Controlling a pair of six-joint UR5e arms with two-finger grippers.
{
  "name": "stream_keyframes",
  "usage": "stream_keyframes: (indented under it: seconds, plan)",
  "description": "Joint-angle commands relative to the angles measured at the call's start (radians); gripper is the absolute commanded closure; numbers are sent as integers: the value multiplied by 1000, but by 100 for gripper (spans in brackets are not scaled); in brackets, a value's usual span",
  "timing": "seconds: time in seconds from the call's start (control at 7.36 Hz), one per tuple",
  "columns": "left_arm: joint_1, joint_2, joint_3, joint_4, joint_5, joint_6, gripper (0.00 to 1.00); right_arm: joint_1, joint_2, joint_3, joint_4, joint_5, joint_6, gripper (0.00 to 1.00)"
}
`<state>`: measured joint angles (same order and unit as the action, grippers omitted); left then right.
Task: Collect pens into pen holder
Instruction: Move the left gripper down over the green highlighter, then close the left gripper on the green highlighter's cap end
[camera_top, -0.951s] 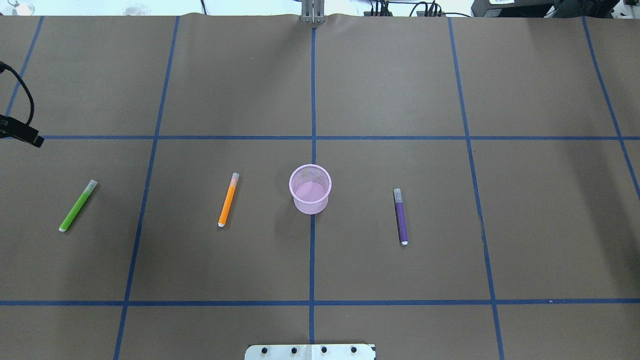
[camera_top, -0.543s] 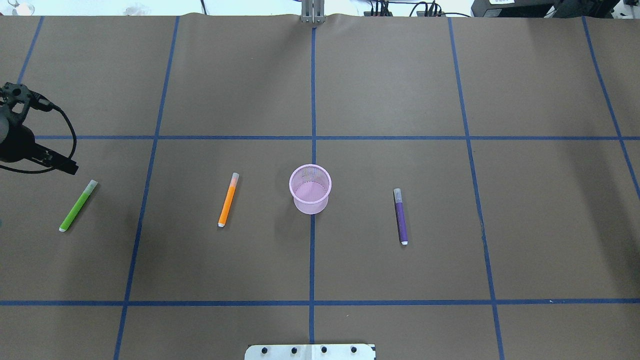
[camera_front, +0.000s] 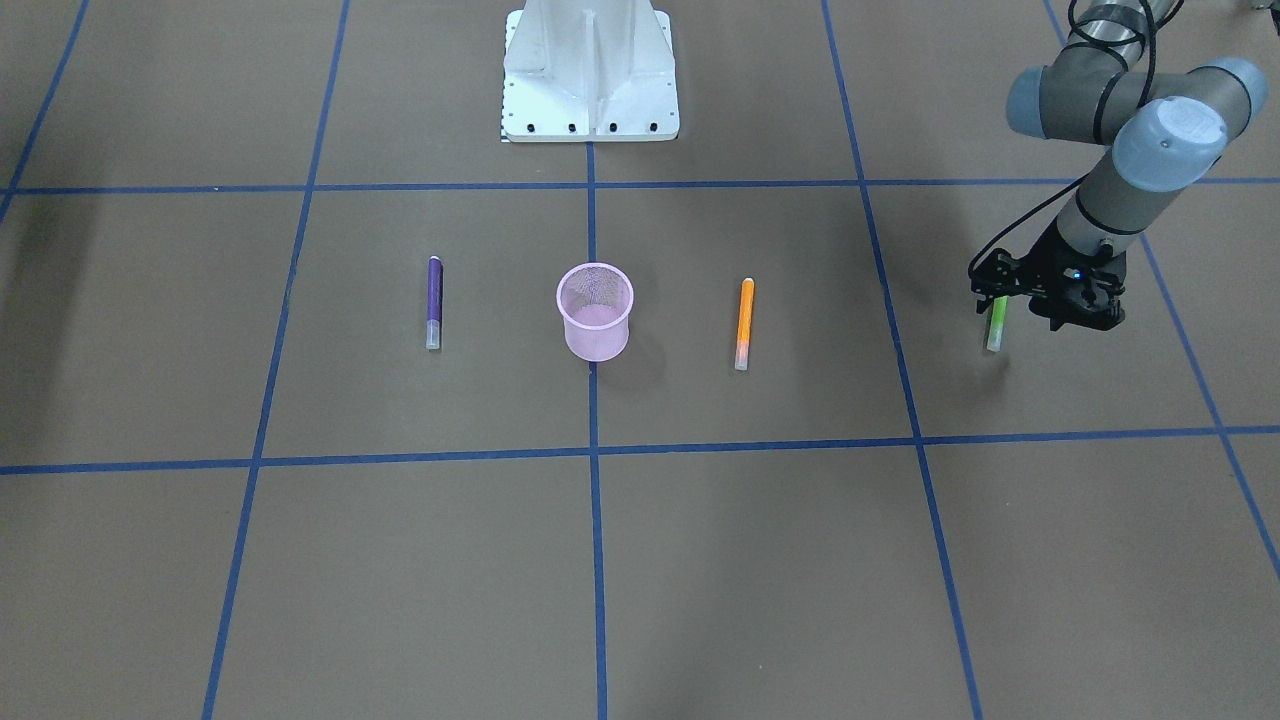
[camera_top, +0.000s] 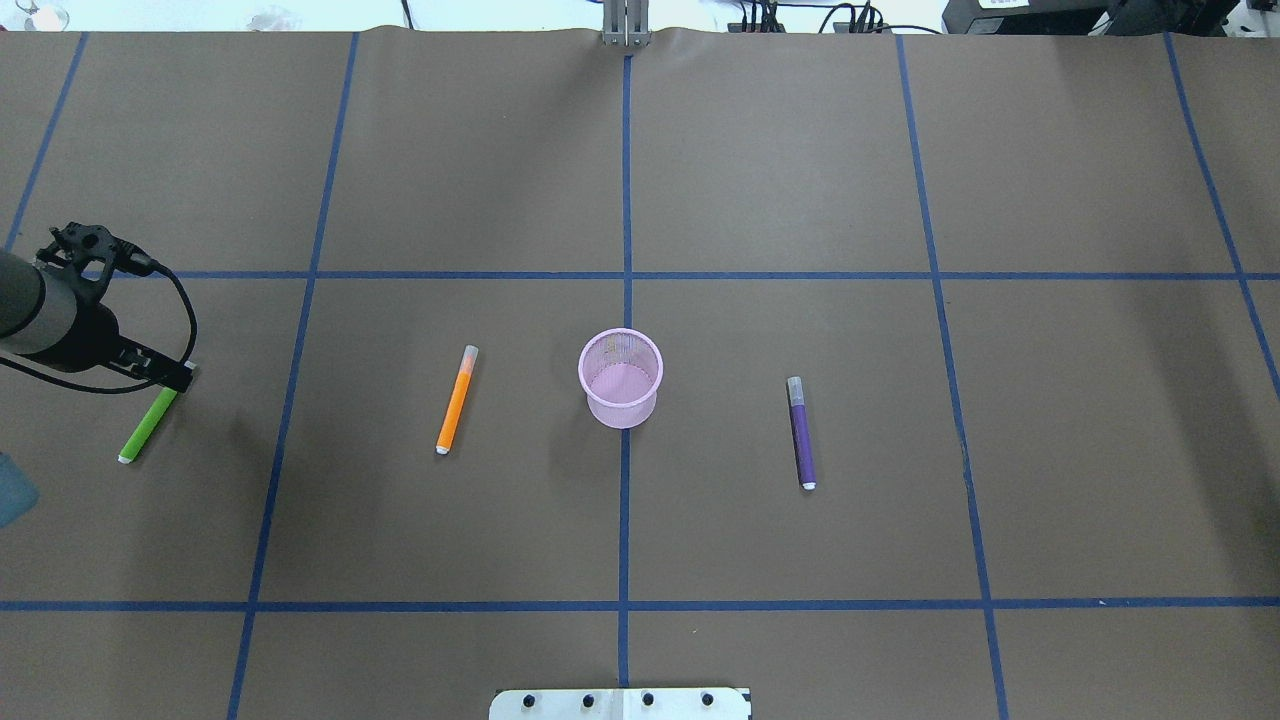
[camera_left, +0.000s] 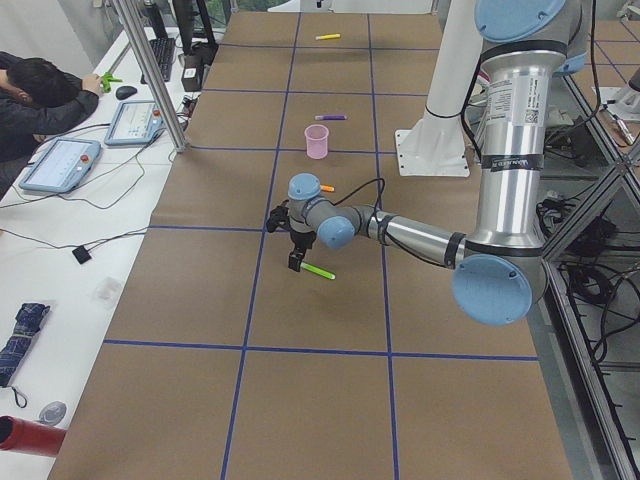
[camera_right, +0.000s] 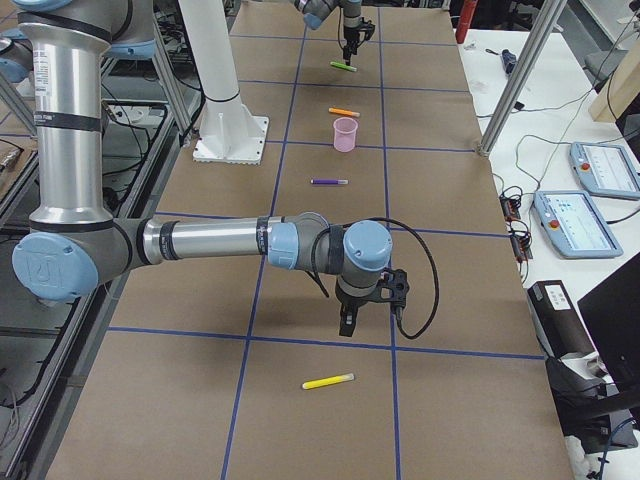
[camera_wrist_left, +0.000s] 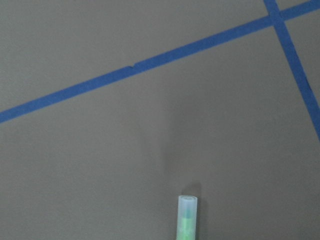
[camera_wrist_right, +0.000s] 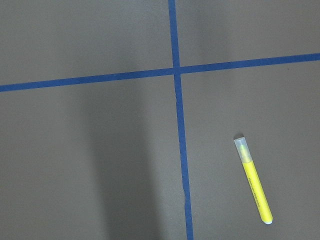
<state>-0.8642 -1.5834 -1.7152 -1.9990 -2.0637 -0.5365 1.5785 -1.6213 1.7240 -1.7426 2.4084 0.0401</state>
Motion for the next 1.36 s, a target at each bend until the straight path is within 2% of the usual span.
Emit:
stream_keyframes:
  seconds: [0.0, 0.14, 0.27, 0.41, 1.22]
  plan:
    - [26, -4, 23, 0, 1, 4, 2, 0, -2, 0, 0, 0, 0, 0]
    - [28, -4, 23, 0, 1, 4, 9, 0, -2, 0, 0, -2, 0, 0]
    - [30, -3, 23, 2, 1, 4, 21, 0, -2, 0, 0, -2, -2, 0]
    - [30, -1, 23, 2, 1, 4, 29, 0, -2, 0, 0, -2, -2, 0]
    - [37, -3, 23, 3, 1, 1, 35, 0, -3, 0, 0, -3, -8, 0]
